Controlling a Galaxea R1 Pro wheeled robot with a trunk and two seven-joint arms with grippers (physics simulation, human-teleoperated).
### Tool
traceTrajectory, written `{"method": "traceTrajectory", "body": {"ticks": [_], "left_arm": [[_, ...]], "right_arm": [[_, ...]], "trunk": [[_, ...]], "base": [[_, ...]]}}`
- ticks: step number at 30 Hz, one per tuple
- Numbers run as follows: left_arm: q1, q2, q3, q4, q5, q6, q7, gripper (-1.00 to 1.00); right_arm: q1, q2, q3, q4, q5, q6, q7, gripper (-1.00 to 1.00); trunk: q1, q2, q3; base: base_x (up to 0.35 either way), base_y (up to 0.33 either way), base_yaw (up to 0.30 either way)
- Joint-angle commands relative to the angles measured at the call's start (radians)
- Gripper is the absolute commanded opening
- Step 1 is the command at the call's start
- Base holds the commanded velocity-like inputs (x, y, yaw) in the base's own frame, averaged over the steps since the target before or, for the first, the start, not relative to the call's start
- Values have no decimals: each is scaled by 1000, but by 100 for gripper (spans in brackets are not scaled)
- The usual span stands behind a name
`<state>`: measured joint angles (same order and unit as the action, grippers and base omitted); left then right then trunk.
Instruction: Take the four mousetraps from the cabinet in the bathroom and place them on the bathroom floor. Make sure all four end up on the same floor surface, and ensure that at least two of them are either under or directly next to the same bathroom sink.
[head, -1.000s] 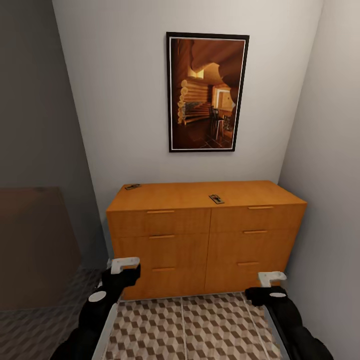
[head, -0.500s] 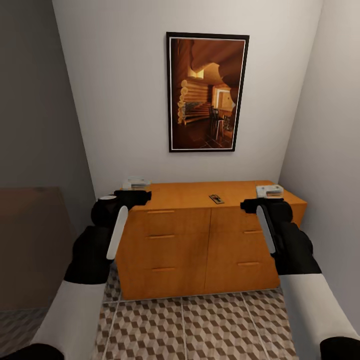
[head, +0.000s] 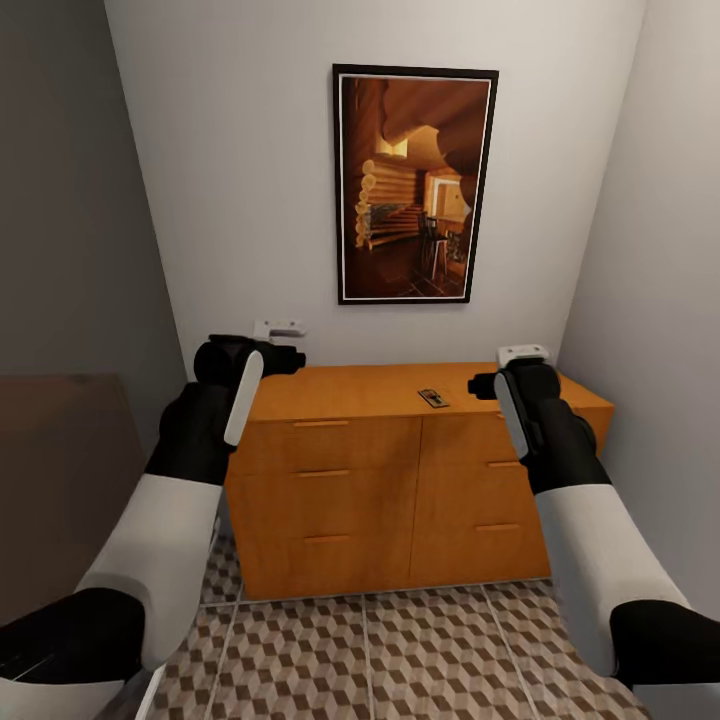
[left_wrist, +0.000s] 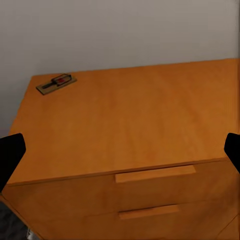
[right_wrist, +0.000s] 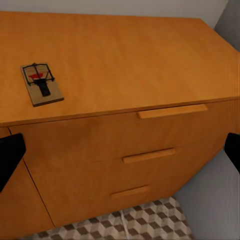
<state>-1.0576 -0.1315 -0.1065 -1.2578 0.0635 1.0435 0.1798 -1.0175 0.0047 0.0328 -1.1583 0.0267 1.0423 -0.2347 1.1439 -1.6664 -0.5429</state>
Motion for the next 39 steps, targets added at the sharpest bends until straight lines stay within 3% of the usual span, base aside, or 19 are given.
{"method": "traceTrajectory", "body": {"ticks": [1, 11, 30, 39], "left_arm": [[-2, 0, -1, 0, 11, 4, 8, 100], [-6, 0, -2, -43, 39, 4, 7, 100], [-7, -16, -4, -23, 47, 4, 8, 100], [-7, -17, -4, -28, 46, 4, 7, 100]], "right_arm": [[-2, 4, 1, 1, 3, 5, -9, 100], [-4, 27, 1, 4, 3, 5, -59, 100], [-4, 29, 0, 6, 0, 5, -66, 100], [-4, 28, 0, 5, 1, 5, -65, 100]], "trunk": [[0, -1, -1], [0, -1, -1], [0, -1, -1], [-35, 62, 27]], "base": [[0, 0, 0], [0, 0, 0], [0, 0, 0], [0, 0, 0]]}}
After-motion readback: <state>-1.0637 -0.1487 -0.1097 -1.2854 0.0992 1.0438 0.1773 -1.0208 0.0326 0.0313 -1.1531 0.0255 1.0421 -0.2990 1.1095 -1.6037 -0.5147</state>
